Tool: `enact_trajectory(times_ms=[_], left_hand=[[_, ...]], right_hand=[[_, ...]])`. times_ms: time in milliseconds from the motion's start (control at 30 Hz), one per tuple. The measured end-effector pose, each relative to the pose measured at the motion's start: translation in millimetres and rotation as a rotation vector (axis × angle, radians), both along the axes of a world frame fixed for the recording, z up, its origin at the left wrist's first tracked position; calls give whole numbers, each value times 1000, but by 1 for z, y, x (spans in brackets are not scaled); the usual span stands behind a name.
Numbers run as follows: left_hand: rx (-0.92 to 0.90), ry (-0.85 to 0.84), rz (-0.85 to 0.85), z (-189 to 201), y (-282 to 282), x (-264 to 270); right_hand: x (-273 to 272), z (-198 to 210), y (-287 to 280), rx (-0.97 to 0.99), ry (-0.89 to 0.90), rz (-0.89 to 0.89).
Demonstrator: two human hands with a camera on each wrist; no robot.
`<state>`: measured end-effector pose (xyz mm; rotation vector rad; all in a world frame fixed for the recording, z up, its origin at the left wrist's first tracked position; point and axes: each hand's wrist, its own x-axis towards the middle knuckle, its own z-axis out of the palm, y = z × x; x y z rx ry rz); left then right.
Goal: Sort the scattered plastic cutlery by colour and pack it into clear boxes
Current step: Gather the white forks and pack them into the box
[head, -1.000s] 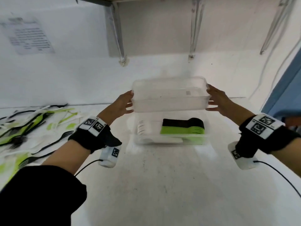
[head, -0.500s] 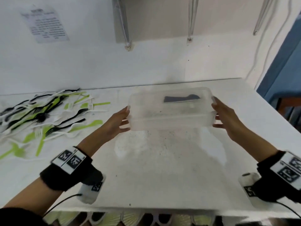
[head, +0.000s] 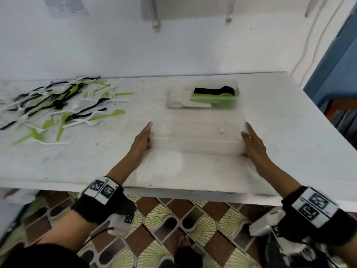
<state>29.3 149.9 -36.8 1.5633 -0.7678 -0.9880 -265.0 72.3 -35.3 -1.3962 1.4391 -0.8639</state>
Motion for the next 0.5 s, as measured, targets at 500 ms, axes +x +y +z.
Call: enact_trajectory(times_ms=[500], left_hand=[[56,-89,67,9,-2,-1]], right_hand=[[-10,-5,-19,-172,456,99]])
